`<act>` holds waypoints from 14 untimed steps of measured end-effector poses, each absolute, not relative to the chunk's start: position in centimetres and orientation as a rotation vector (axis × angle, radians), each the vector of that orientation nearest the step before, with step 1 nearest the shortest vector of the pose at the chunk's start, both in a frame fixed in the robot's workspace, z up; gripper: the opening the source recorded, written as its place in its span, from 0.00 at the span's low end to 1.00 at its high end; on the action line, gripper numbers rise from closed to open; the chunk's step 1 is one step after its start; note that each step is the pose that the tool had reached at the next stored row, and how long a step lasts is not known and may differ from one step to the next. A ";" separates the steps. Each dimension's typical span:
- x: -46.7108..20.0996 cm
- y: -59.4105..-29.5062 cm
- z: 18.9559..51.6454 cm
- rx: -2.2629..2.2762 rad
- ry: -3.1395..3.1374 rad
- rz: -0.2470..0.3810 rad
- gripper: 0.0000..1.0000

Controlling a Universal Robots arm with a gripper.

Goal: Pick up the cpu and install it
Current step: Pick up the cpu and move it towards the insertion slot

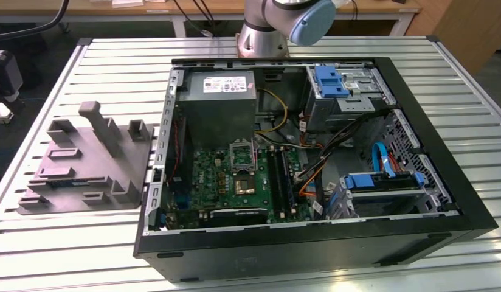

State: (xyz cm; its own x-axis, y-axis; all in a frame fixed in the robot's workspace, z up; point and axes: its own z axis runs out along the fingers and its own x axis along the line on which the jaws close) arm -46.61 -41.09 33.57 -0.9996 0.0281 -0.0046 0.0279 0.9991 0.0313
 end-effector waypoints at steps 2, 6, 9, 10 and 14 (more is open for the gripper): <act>-46.6 -41.1 33.7 0.044 3.136 0.049 0.47; -46.6 -41.1 34.0 0.044 3.136 0.049 0.47; -46.6 -41.1 34.3 0.044 3.136 0.049 0.47; -46.6 -41.1 34.4 0.044 3.136 0.049 0.47; -46.6 -41.1 34.9 0.044 3.136 0.049 0.47</act>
State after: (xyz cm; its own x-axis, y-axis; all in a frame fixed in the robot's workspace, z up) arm -46.61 -41.09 34.85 -0.9996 0.0280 -0.0047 0.0279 0.9991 0.0314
